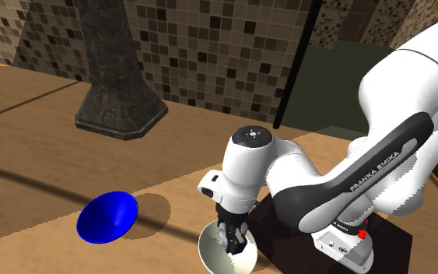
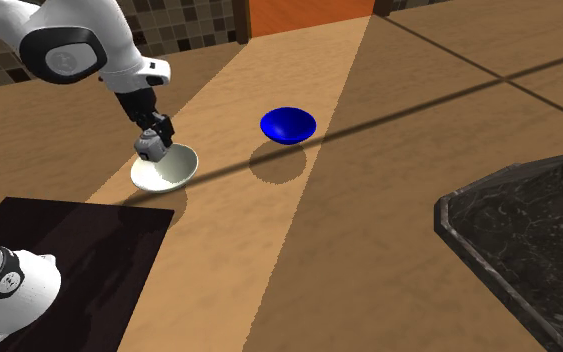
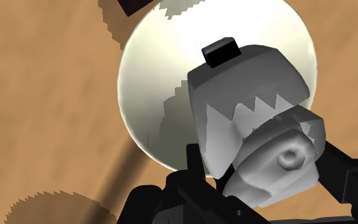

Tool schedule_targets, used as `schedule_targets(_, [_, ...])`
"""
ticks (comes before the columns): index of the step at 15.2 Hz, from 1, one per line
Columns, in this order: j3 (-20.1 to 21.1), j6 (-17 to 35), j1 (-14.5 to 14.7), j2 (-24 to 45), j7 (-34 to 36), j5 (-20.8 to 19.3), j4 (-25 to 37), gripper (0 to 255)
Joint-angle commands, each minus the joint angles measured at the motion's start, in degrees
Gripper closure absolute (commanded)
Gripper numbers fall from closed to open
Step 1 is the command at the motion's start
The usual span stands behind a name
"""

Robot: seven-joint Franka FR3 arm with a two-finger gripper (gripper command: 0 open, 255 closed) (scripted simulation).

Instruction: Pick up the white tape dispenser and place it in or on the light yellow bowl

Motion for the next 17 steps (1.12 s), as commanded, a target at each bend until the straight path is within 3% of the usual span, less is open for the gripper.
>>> schedule_targets(1, [0.3,2.1,-0.4,1.8,0.4,-0.8,-0.3,255])
schedule_targets(8, [1.2,9.1,-1.4,8.0,3.0,-4.5,-1.5,255])
schedule_targets(16, [1.2,9.1,-1.4,8.0,3.0,-4.5,-1.5,255])
schedule_targets(17, [1.2,9.1,-1.4,8.0,3.0,-4.5,-1.5,0])
